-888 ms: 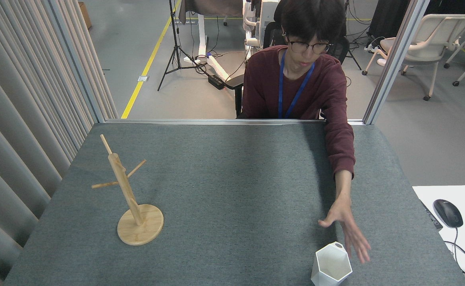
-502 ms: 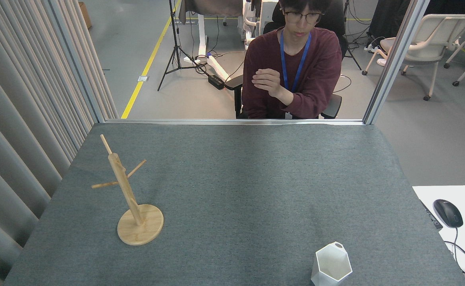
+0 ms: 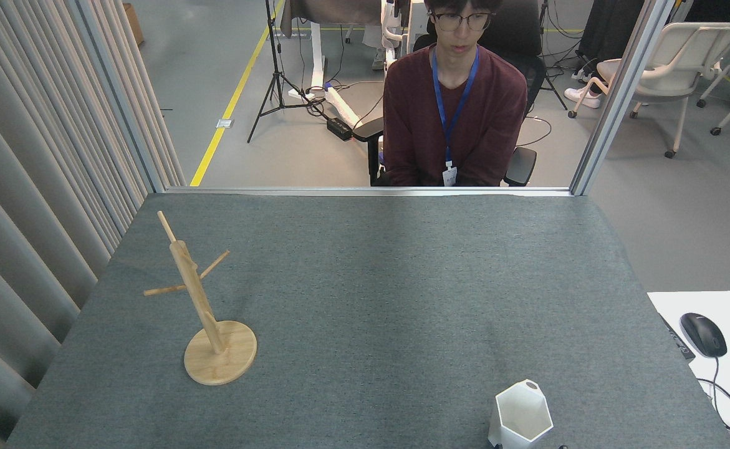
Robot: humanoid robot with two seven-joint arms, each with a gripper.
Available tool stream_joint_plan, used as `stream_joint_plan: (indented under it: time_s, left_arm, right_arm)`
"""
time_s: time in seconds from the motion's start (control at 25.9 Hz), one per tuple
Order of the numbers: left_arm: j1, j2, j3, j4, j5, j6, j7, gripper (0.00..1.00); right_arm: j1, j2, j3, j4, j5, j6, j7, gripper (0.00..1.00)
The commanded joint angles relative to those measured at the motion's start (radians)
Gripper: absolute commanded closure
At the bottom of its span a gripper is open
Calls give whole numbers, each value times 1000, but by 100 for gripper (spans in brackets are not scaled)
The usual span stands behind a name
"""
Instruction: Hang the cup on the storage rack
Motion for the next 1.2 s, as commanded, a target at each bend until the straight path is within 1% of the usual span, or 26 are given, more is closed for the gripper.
stream_joint_plan:
  time_s: [0.0, 0.08, 0.81, 1.16]
  left_arm:
    - [0, 0, 1, 1, 0, 0, 0, 1]
    - [0, 0, 5, 1, 0, 0, 0, 1]
    - [1, 0, 18, 1, 0, -3, 0, 1]
    - [3, 2, 19, 1, 0, -3, 0, 1]
  right_arm:
    - [-18, -2, 0, 10, 1, 0, 1, 1]
    - [-36, -2, 0, 13, 1, 0, 1, 1]
    - [-93, -11, -1, 73, 2, 0, 1, 0]
    - [-133, -15, 0, 137, 2, 0, 0, 1]
